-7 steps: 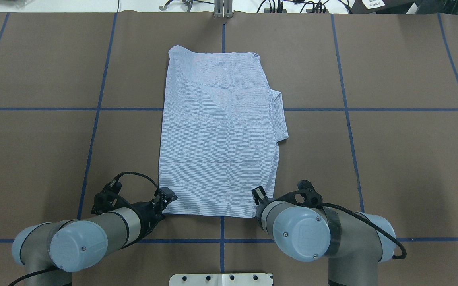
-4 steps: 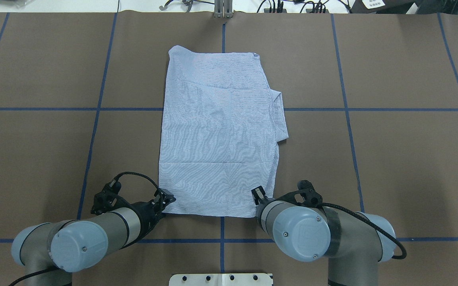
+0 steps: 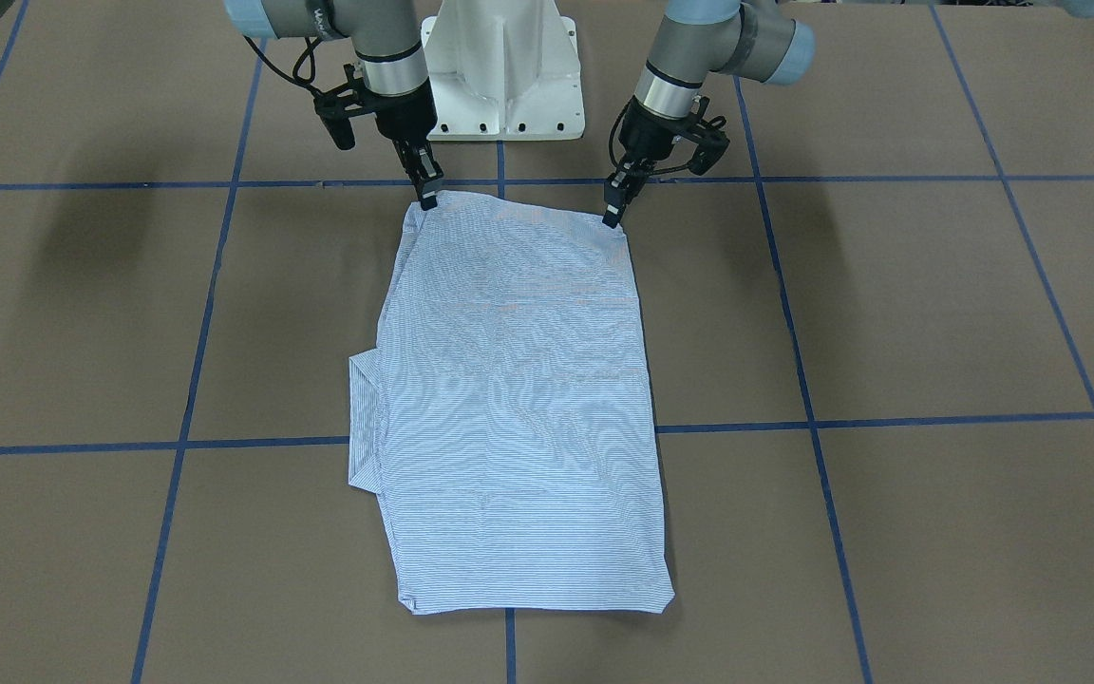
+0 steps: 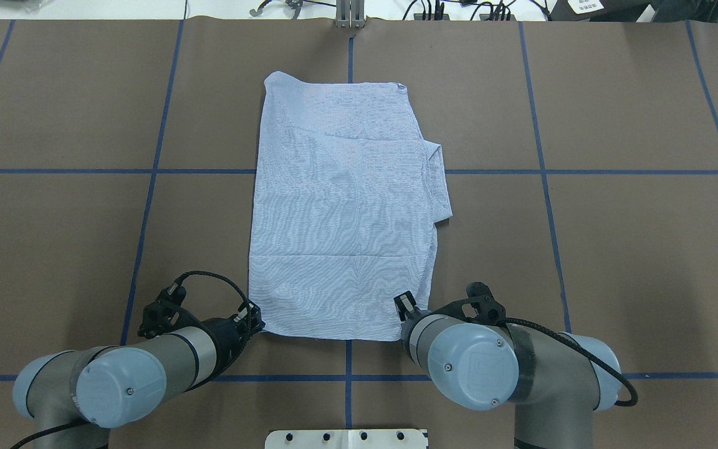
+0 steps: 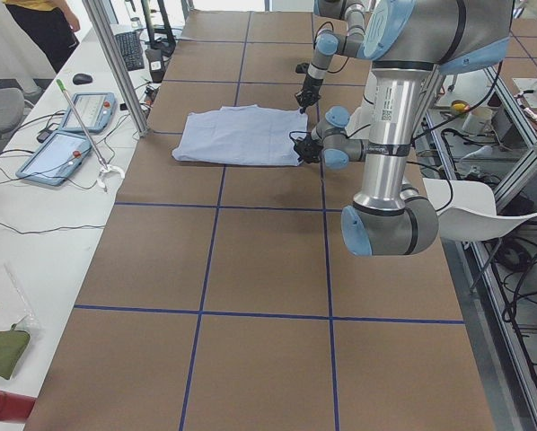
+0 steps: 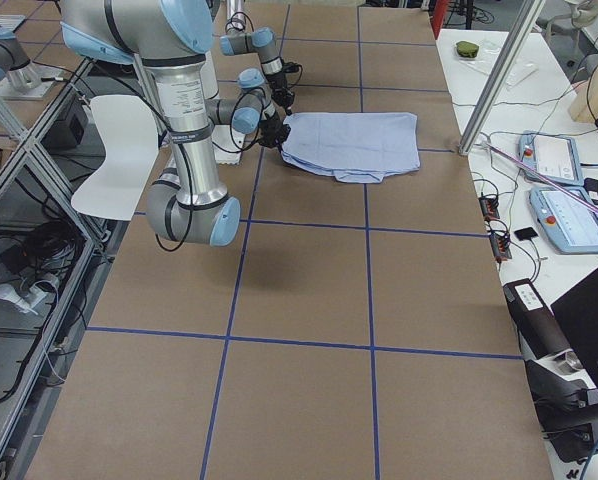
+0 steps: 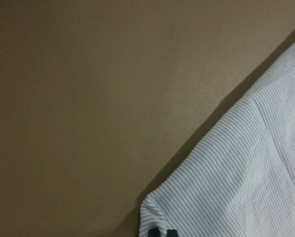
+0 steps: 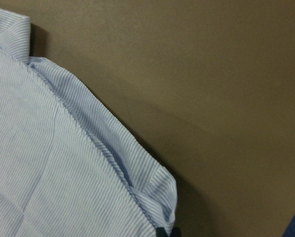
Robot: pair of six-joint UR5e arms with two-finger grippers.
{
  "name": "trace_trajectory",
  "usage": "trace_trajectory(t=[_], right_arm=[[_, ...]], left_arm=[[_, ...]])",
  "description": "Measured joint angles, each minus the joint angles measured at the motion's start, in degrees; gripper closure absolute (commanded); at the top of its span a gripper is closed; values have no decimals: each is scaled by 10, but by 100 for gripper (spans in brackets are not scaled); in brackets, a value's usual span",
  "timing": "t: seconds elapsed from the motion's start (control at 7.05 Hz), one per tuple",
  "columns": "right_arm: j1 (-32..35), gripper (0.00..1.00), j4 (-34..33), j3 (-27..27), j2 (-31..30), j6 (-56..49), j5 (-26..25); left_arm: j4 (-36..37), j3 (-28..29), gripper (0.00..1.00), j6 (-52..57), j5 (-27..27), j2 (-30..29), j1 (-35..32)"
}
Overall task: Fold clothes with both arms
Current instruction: 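Grasp both near corners of the shirt with the left and right grippers, then lift the near edge with both grippers and fold it over onto the far edge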
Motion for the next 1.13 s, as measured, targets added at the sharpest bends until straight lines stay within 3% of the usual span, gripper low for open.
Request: trace_trajectory(t=[0.43, 0.85, 1.13], right_arm=[[1, 100, -1, 19, -7, 2, -1], [-3, 100, -19, 118, -59, 19, -2], [11, 100, -59, 166, -51, 21, -1]], left_arm=[[60, -93, 100, 1, -20, 17, 1], [95, -213, 100, -9, -56, 47, 14], [115, -246, 100, -2, -91, 42, -3]])
